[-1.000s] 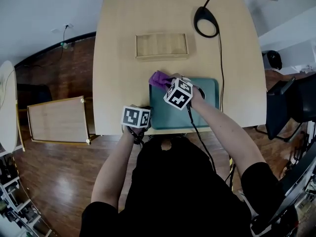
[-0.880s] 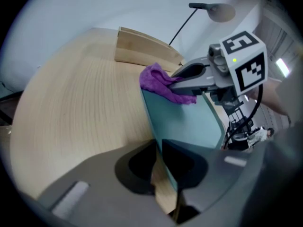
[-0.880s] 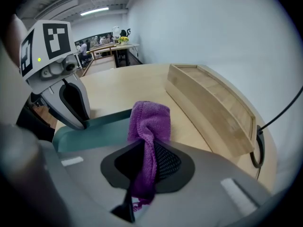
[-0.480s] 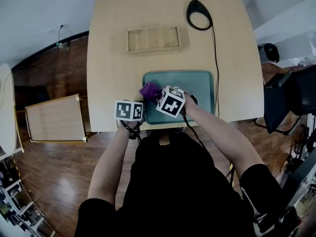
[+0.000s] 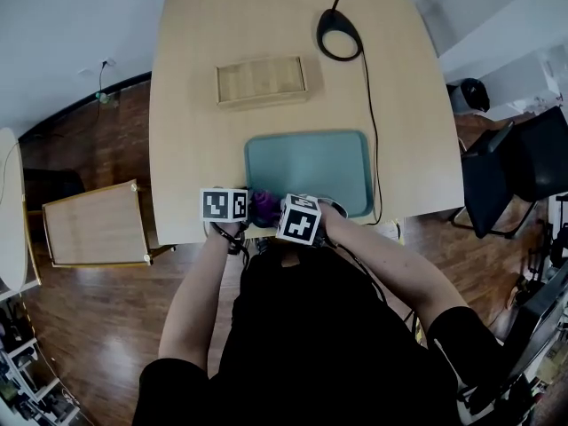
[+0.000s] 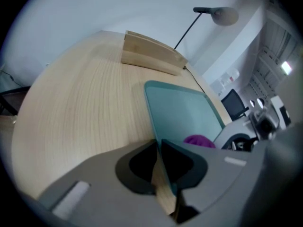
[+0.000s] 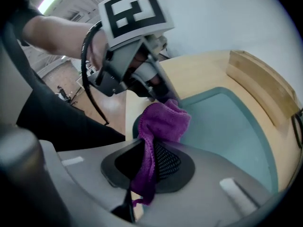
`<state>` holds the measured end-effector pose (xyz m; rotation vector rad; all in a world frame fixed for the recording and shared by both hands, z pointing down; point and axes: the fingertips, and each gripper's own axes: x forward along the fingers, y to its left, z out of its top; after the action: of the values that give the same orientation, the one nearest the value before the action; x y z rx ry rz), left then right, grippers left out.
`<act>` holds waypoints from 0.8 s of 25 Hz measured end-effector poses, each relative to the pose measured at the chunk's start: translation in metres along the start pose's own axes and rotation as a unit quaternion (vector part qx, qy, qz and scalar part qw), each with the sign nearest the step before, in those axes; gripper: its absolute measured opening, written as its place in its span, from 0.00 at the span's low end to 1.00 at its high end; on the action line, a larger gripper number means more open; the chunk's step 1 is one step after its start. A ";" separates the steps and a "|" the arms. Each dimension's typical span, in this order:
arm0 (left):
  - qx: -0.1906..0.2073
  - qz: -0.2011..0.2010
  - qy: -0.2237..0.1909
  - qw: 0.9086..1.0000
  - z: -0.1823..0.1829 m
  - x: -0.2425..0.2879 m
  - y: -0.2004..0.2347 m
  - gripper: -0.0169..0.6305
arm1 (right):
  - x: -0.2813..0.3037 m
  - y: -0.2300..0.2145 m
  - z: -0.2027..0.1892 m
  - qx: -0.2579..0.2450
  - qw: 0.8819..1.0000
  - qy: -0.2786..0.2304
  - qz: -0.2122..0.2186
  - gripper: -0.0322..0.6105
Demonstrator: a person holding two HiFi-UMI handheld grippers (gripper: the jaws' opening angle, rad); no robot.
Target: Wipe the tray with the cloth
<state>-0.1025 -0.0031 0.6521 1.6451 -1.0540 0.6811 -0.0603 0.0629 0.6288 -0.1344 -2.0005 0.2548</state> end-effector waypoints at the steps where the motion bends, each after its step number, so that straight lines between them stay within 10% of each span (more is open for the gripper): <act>1: 0.000 0.002 0.000 1.000 0.000 0.000 0.000 0.12 | 0.001 0.005 -0.002 -0.011 1.000 -0.001 0.003 0.13; 8: 0.017 0.016 -0.004 1.000 -0.002 0.002 -0.002 0.13 | -0.004 -0.013 -0.009 -0.010 0.999 -0.023 -0.038 0.13; 20: 0.040 0.038 0.012 0.998 -0.003 0.005 -0.004 0.12 | -0.080 -0.191 -0.025 0.030 0.977 -0.008 -0.211 0.13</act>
<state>-0.0961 -0.0017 0.6551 1.6693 -1.0885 0.7996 -0.0001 -0.1367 0.6145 0.3307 -1.9803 0.0418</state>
